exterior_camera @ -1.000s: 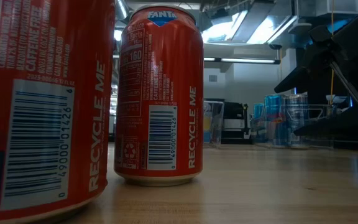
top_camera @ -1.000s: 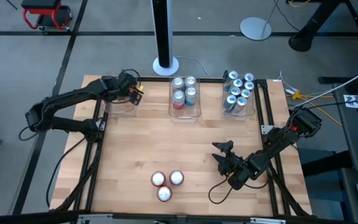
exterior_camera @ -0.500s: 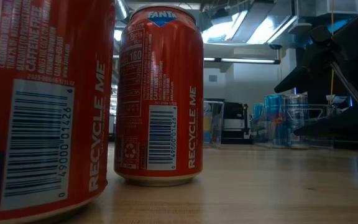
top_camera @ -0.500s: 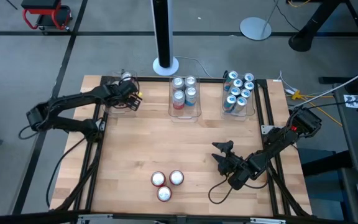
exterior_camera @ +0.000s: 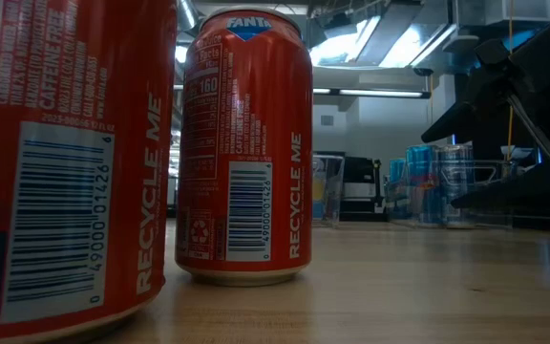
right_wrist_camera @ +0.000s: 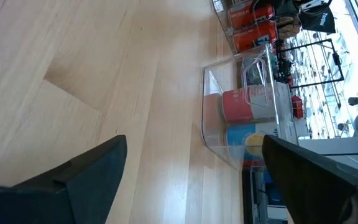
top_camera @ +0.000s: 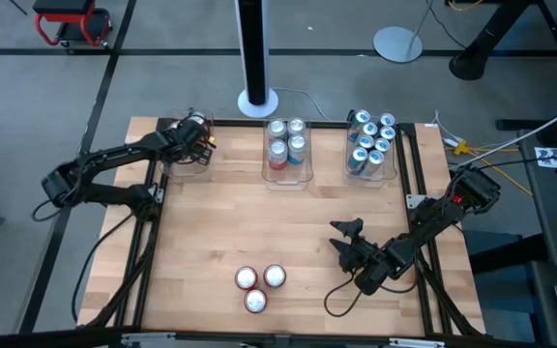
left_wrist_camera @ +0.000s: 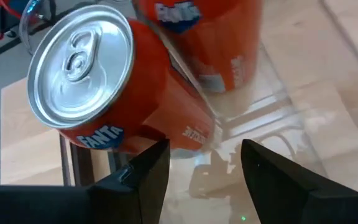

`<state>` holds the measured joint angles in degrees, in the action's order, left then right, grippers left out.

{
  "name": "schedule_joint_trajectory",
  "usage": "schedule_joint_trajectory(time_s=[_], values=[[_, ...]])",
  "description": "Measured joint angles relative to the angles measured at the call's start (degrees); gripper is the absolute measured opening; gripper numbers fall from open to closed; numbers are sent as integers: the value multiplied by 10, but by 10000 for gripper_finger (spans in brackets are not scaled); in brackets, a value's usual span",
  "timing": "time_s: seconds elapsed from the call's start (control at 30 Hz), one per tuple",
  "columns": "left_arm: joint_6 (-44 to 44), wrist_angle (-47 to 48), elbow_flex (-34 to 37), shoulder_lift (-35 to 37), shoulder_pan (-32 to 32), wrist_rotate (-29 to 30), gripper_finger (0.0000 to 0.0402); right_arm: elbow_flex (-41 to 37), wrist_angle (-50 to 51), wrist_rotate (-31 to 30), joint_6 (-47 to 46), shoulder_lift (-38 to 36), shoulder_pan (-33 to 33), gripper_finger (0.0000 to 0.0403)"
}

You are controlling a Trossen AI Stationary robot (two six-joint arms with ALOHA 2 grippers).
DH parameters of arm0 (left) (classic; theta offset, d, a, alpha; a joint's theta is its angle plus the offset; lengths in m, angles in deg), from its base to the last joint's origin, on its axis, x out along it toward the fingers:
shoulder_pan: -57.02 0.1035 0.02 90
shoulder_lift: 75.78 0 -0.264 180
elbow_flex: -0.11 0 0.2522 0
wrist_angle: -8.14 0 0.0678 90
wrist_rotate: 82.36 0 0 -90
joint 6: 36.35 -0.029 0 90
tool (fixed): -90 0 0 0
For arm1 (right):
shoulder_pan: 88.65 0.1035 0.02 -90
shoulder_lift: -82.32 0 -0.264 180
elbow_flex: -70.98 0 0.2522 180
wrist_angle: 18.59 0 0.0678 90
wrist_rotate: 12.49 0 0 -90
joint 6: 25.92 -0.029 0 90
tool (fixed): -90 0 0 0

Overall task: Sort soda cans
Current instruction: Put the red soda can into the top left transparent bin

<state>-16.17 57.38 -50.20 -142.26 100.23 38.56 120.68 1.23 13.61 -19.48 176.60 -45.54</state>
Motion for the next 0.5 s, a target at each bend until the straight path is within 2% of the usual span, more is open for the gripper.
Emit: schedule_joint_trajectory(time_s=[0.2,0.5], values=[[-13,-36,20,0,29,5,188,0,0,0,0,0,0,374],[-31,-65,34,0,30,12,188,0,0,0,0,0,0,374]])
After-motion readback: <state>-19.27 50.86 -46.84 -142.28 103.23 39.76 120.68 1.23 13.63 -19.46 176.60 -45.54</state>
